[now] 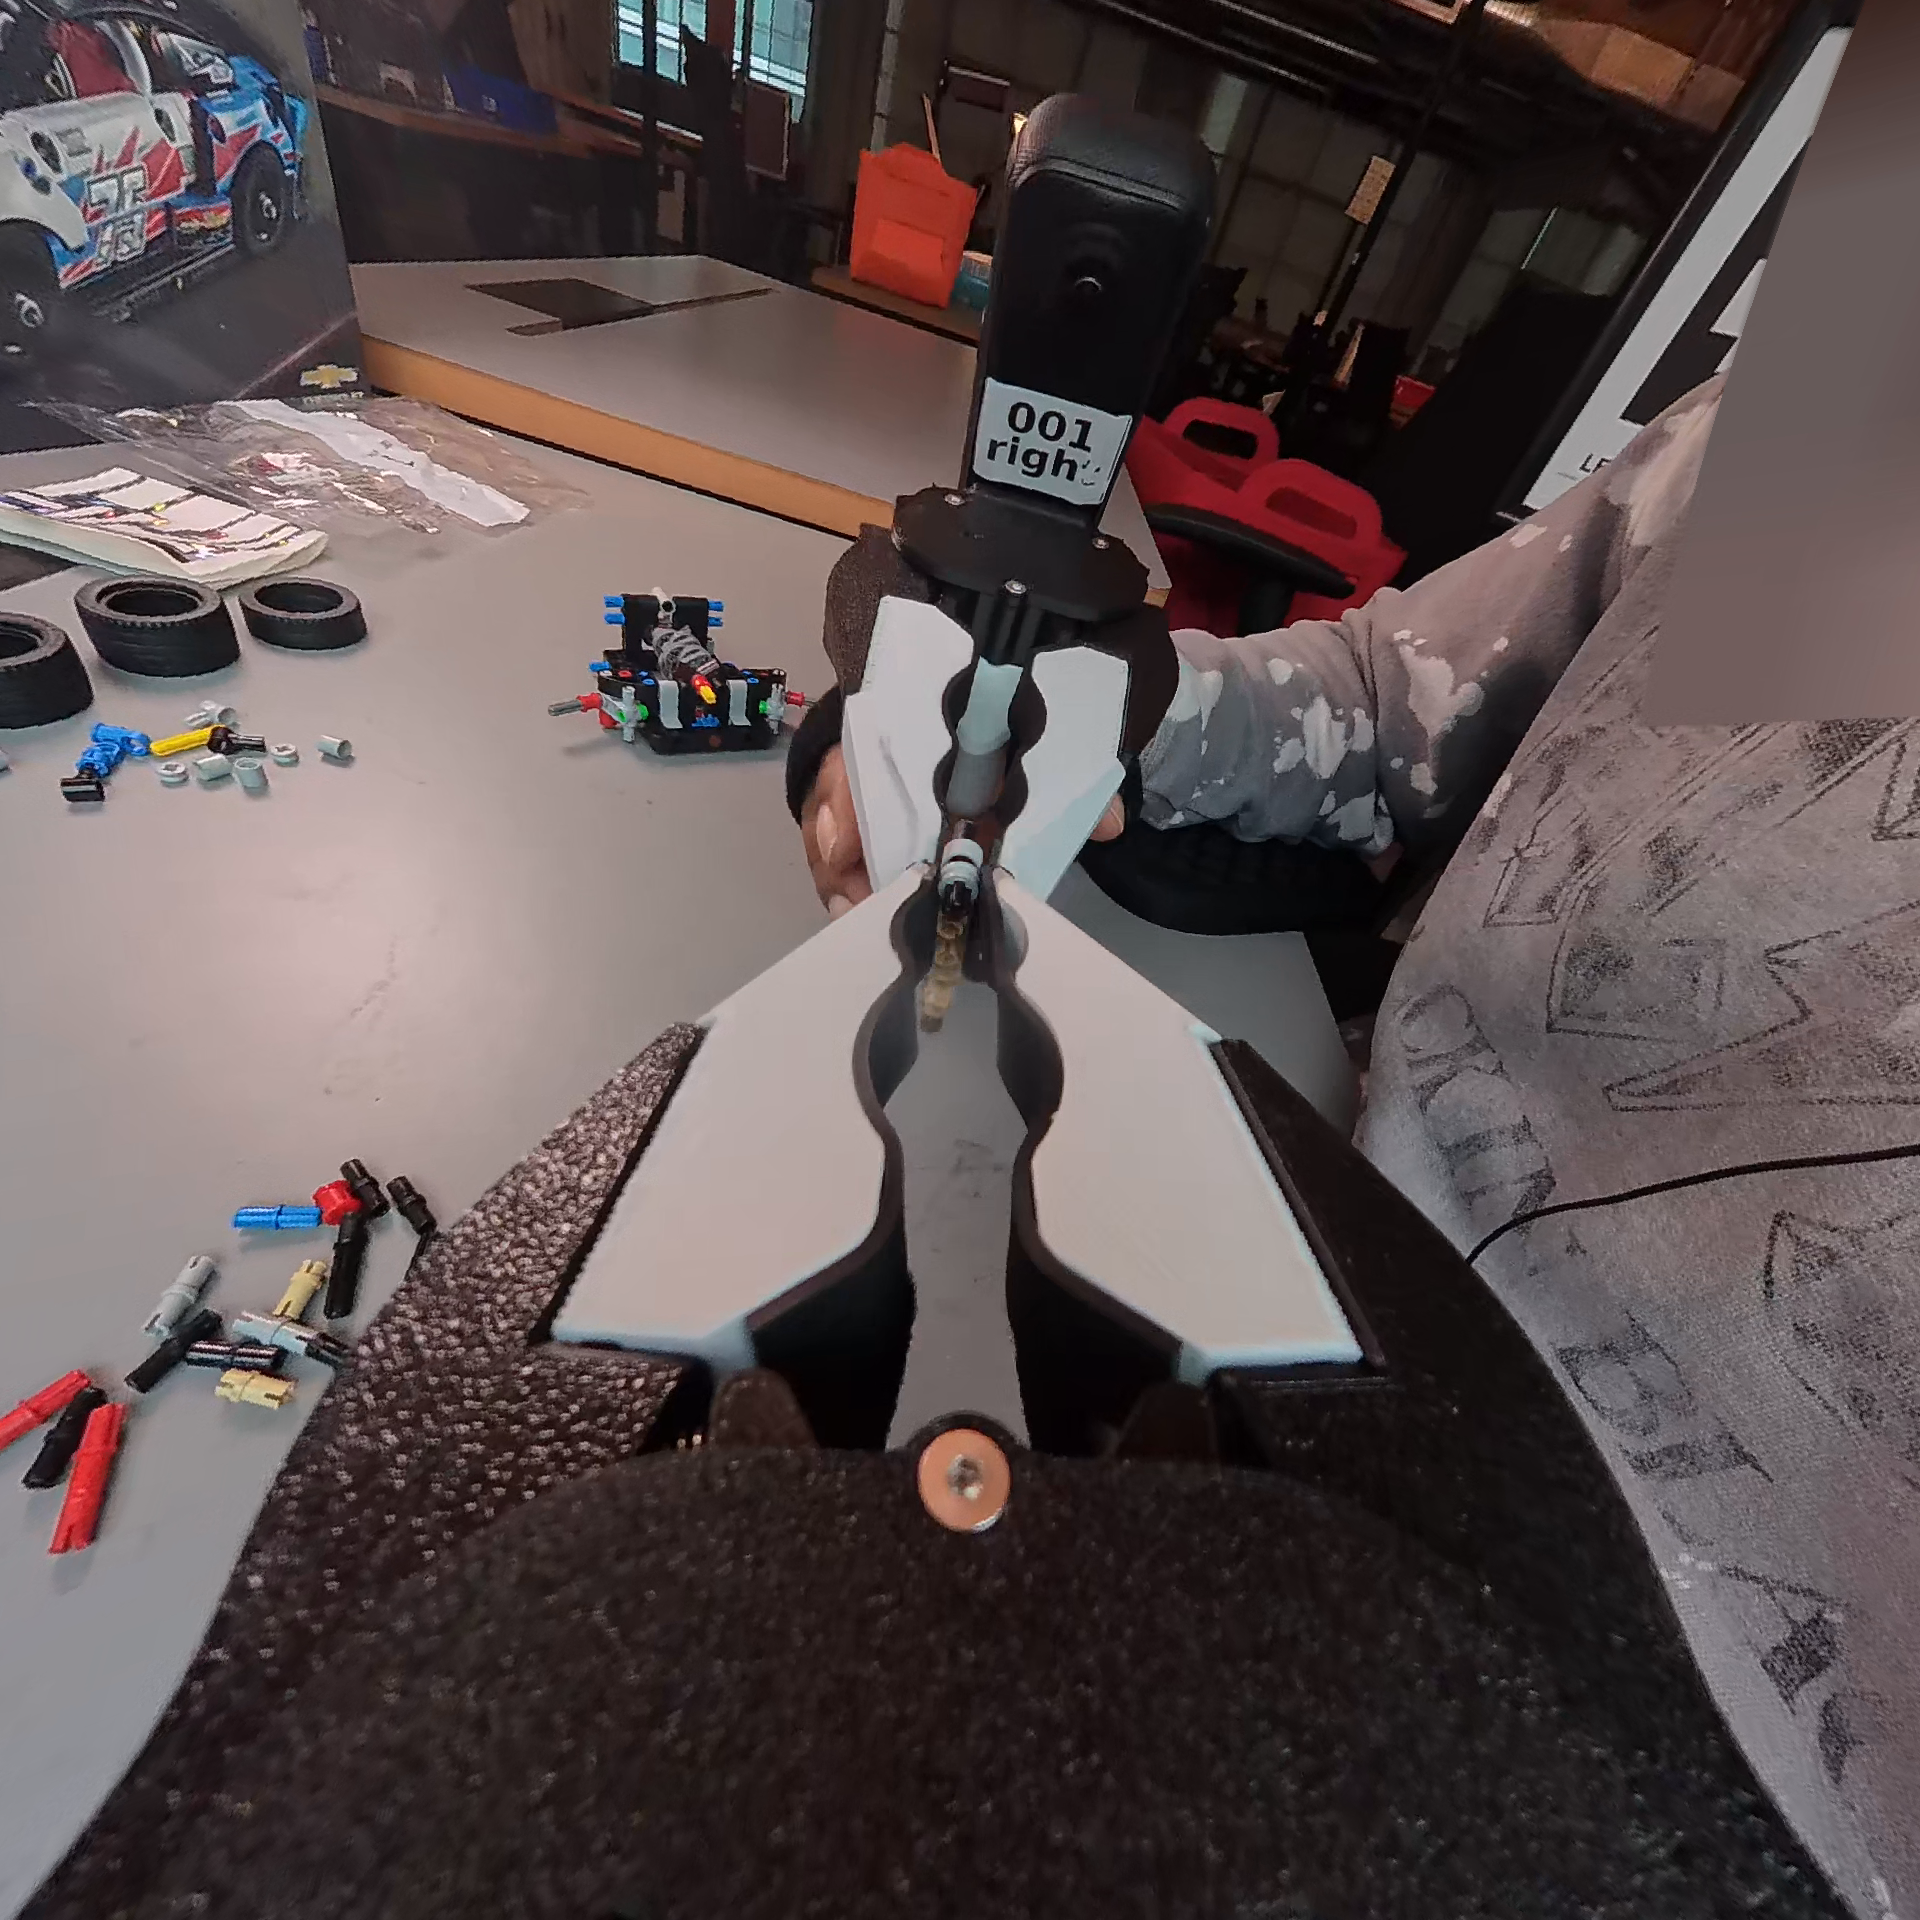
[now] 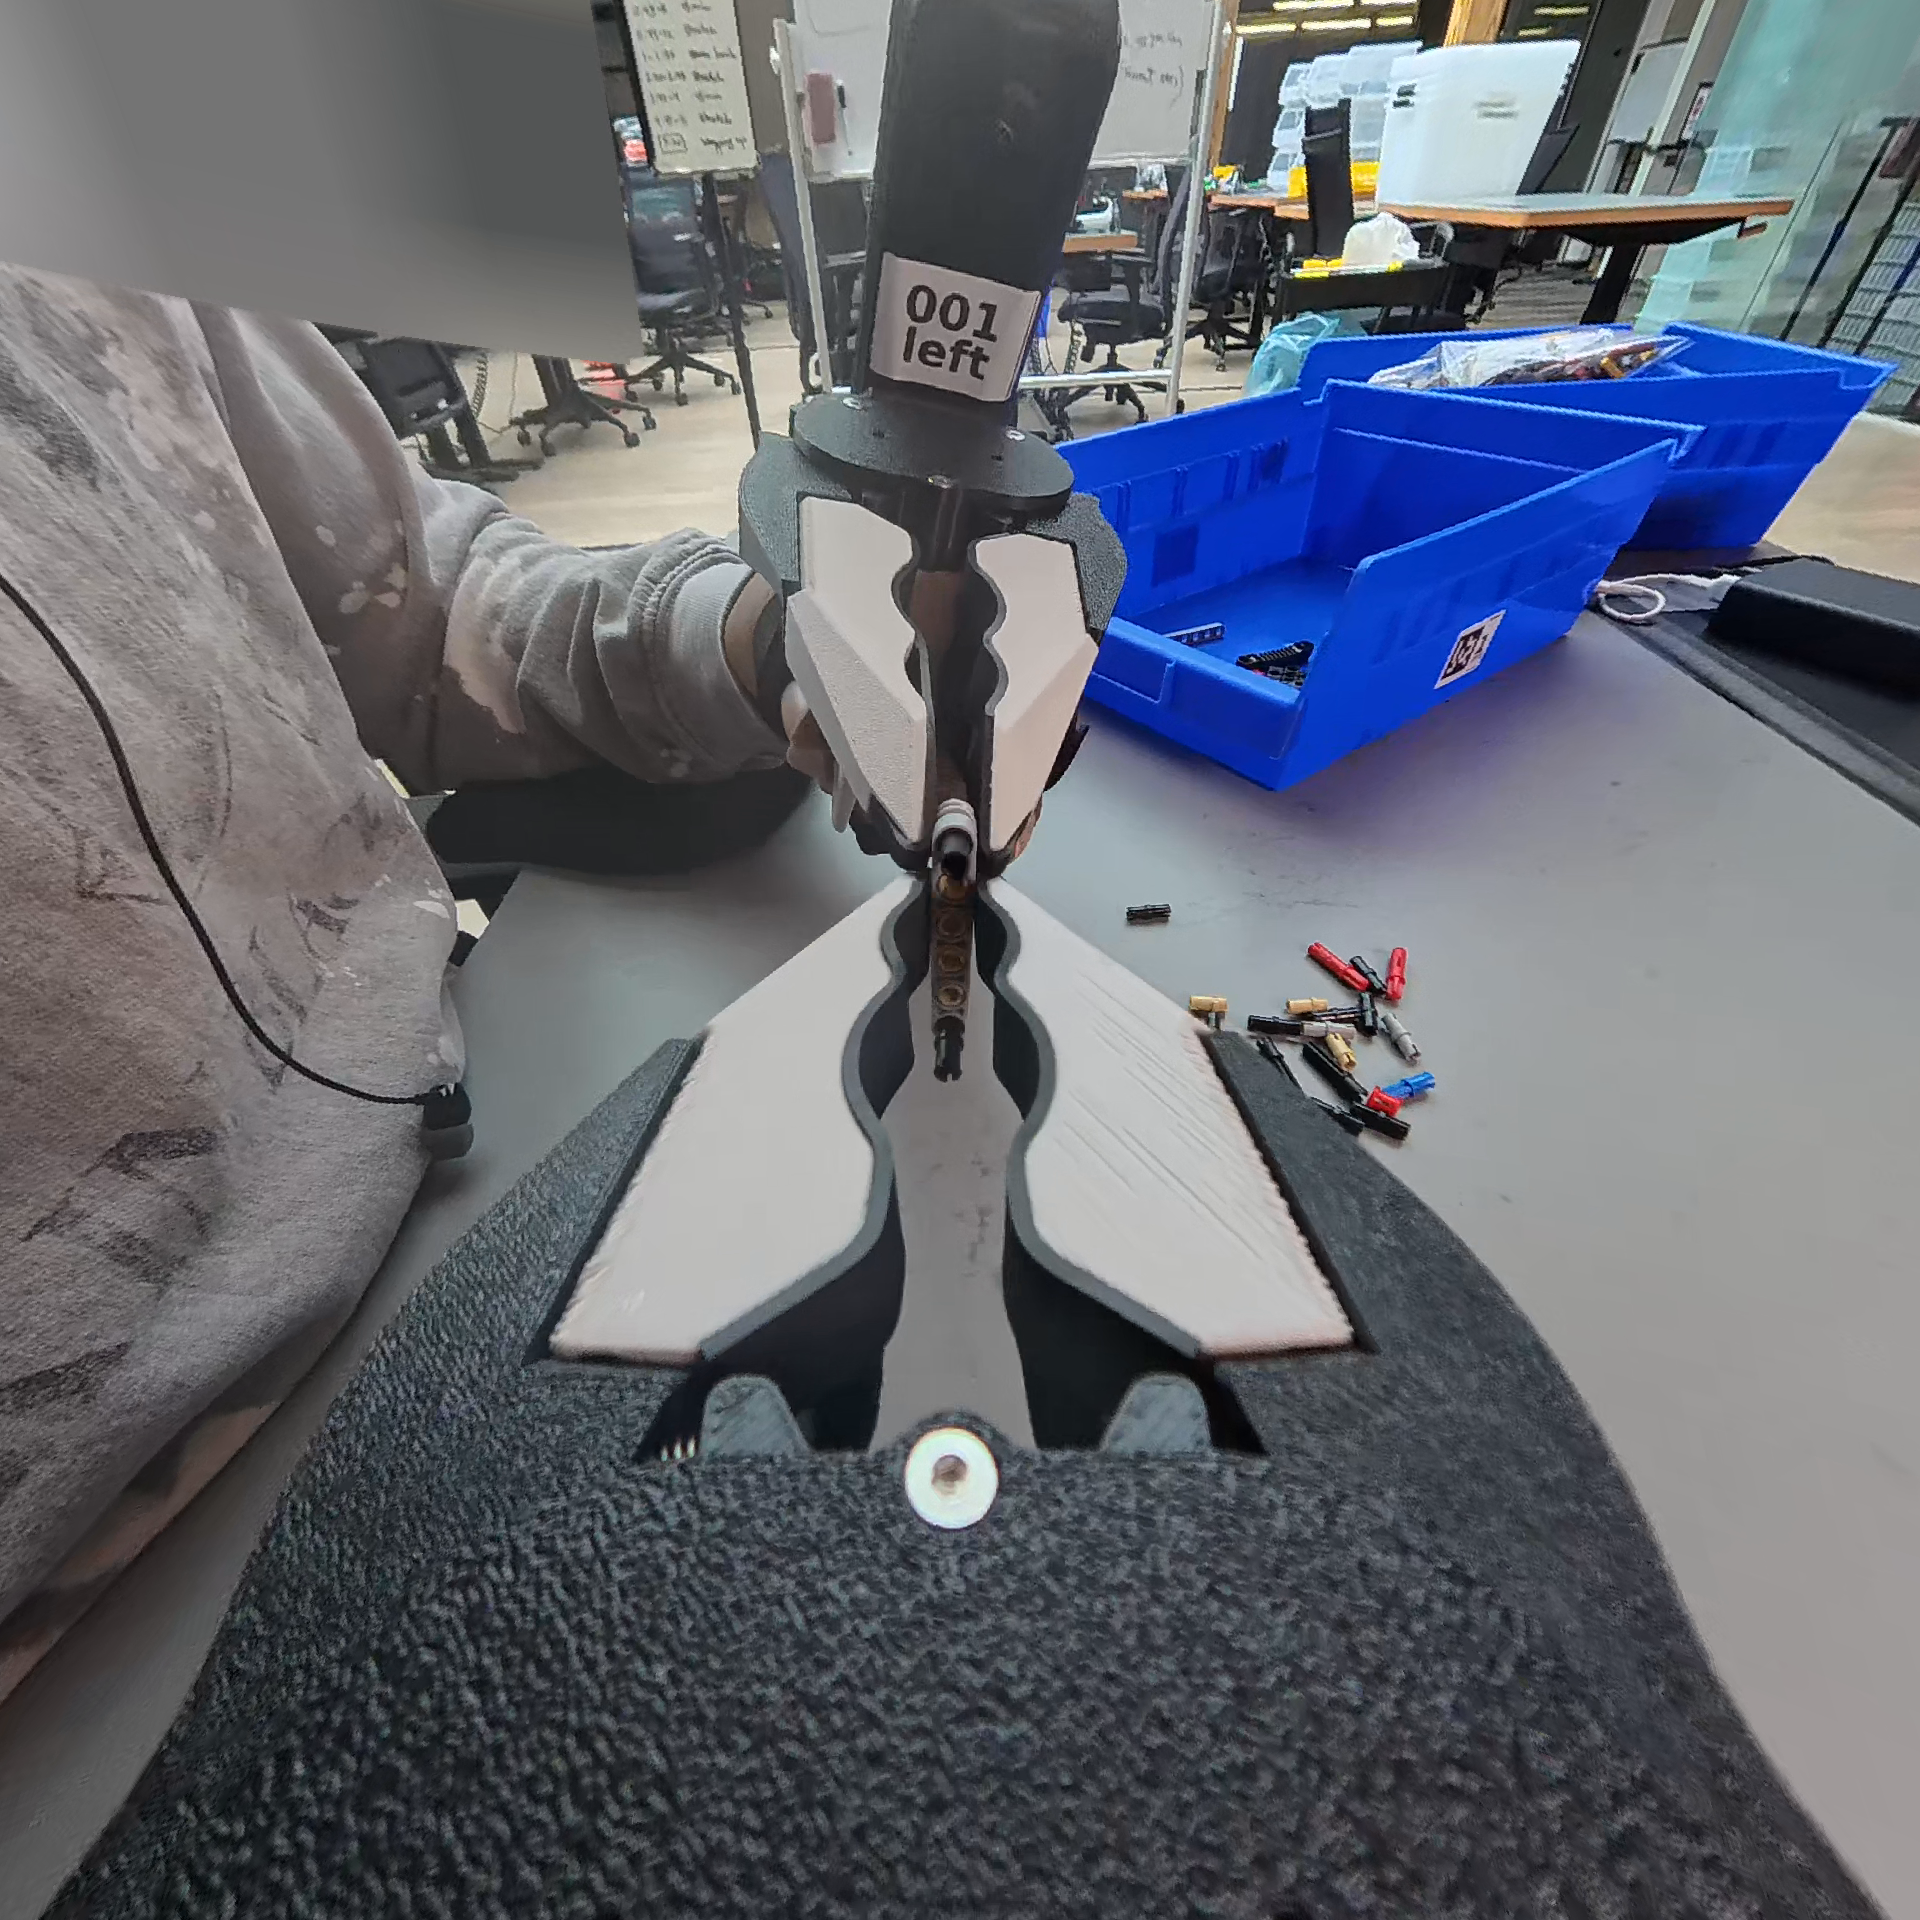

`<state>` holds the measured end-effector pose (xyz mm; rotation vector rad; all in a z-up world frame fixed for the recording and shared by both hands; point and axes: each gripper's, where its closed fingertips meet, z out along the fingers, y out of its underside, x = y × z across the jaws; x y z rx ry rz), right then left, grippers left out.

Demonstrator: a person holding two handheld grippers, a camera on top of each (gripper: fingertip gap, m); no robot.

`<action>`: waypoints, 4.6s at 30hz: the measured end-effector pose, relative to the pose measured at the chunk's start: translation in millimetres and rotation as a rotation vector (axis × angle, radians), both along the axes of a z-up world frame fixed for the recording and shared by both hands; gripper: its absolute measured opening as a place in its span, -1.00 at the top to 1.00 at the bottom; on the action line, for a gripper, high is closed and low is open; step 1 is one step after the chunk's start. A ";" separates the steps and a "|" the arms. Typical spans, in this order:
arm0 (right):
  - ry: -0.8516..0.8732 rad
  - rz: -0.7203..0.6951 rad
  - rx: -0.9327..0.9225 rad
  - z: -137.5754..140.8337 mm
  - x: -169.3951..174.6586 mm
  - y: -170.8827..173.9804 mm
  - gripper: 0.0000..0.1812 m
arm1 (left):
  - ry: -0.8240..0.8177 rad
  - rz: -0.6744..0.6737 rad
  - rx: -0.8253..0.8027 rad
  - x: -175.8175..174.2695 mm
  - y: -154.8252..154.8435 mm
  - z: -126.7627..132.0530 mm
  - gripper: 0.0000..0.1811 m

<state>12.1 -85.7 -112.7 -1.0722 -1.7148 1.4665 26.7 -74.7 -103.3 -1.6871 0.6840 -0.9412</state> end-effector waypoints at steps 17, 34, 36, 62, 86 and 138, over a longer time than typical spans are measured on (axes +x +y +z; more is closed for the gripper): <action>0.108 0.041 -0.162 19.1 -1.8 0.1 0.93 | 0.071 0.014 0.013 -12.0 -6.9 9.0 0.94; -0.019 0.056 -0.095 0.7 2.7 -2.3 0.87 | 0.161 -0.007 -0.034 -5.5 -6.7 -18.2 0.94; -0.012 0.047 -0.068 -0.3 2.5 -2.7 0.88 | 0.173 -0.010 -0.033 -4.1 -6.9 -19.6 0.94; 0.140 0.005 -0.147 35.0 7.8 14.0 0.93 | -0.032 0.035 0.022 -13.4 0.1 15.6 0.76; -0.045 -0.041 -0.673 21.8 -16.6 15.8 0.94 | 0.455 0.237 0.358 -21.2 7.3 7.2 0.92; 0.253 0.018 -0.124 53.6 3.9 -12.9 0.92 | -0.252 -0.057 0.040 -5.1 -18.4 37.4 0.84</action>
